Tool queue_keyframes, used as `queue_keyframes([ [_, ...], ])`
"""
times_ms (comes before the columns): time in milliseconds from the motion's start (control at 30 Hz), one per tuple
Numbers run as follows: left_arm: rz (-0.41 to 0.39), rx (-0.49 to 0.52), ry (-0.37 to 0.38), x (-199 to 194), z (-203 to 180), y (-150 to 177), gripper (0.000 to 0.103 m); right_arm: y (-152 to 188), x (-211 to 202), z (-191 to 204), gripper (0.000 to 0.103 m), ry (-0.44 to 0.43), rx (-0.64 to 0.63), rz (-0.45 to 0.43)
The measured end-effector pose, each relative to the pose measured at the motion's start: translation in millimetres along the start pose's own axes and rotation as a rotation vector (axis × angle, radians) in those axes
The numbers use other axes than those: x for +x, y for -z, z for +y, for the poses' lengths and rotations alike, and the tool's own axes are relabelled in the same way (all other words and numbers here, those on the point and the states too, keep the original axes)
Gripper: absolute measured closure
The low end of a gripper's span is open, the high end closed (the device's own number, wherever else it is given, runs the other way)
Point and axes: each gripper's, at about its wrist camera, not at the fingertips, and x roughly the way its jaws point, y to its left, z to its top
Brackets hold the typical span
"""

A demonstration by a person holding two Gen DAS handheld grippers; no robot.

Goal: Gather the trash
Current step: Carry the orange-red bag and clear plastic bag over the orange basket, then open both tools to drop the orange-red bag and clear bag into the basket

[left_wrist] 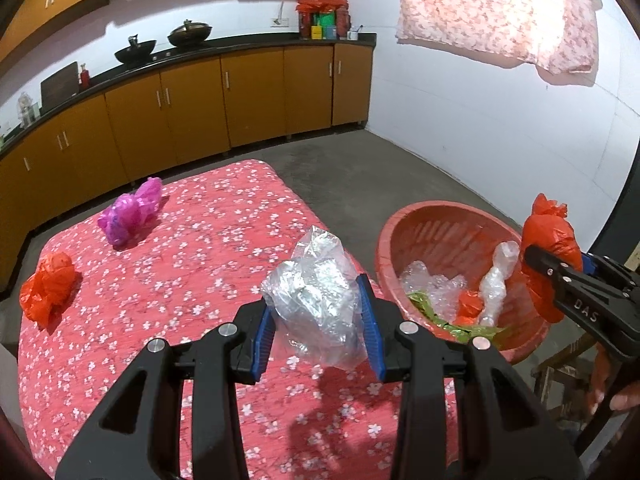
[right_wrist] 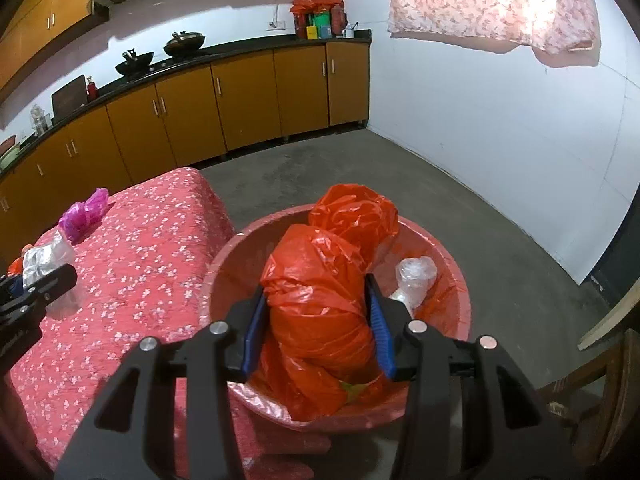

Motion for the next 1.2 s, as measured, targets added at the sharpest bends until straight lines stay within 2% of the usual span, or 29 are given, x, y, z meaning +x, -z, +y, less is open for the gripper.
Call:
queue_keyframes([
  [267,0.011,0.020,0.031,10.8,-13.8,-1.1,0.064,1.9,9.3,-12.8,0.059,0.029,0.032,0.010],
  [733,-0.023,0.109,0.241,38.7,-75.1,-19.5,0.064,-18.2,16.0,-48.8,0.059,0.030,0.107,-0.032],
  [1067,0.014,0.151,0.285,73.9,-102.9,-23.5,0.064,-20.2,30.4,-62.9,0.059,0.026,0.113,-0.037],
  [1200,0.028,0.160,0.295,83.9,-109.7,-24.2,0.064,-22.4,33.5,-67.9,0.057,-0.003,0.129,-0.043],
])
